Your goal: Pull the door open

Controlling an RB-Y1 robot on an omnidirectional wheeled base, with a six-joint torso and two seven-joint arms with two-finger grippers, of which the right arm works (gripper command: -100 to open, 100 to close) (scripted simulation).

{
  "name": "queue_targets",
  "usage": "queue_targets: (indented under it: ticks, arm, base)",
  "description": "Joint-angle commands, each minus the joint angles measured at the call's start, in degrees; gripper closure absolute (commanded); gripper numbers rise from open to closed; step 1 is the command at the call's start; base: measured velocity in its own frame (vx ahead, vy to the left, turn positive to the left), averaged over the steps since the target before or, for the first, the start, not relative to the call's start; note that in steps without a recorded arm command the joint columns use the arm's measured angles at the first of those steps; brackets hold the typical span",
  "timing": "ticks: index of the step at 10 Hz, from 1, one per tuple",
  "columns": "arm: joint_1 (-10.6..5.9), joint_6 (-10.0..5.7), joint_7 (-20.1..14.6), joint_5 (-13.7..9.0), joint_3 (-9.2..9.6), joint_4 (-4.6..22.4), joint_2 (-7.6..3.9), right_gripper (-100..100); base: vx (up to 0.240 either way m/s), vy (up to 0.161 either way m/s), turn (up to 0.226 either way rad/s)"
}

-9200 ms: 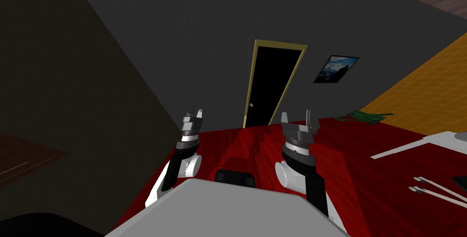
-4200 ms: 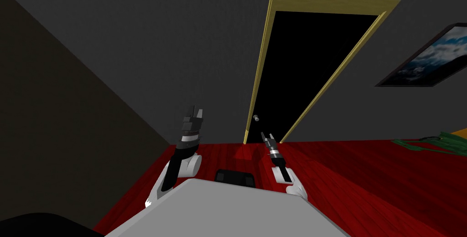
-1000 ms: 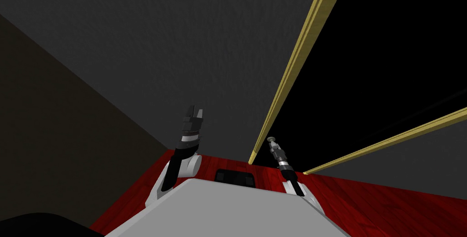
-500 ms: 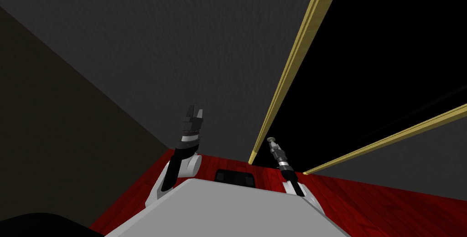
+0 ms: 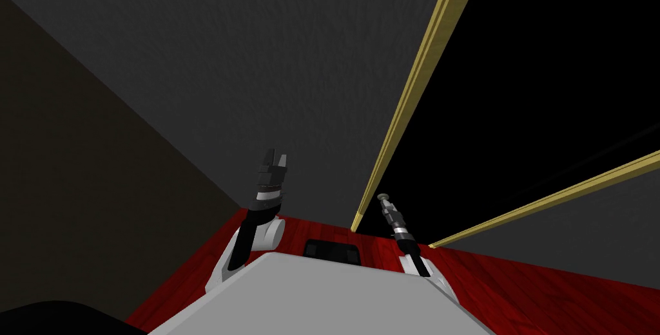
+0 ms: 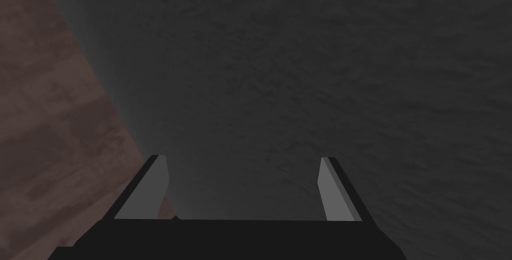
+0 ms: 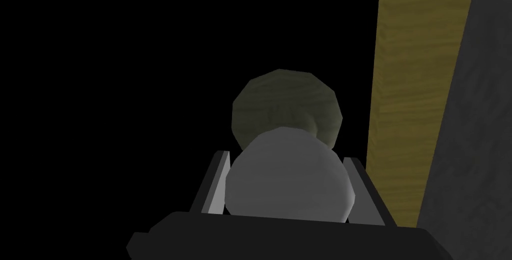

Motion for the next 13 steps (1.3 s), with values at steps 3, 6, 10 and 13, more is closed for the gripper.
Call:
queue_targets:
  ticks: [3, 6, 10, 13]
  arm:
    - [-0.08, 0.03, -5.74, -1.71, 1.12, 0.18, 0.03, 100]
    - [-0.17, 0.11, -9.70, -2.79, 1.76, 0.22, -0.08, 100]
    - [-0.28, 0.20, -14.17, -4.04, 2.50, 0.26, -0.21, 100]
    - [-0.39, 0.31, -18.53, -5.40, 3.30, 0.31, -0.35, 100]
  base:
    - [-0.034, -0.017, 0.037]
    - [-0.026, -0.014, 0.025]
    - [-0.028, -0.012, 0.031]
    - [-0.033, -0.020, 0.037]
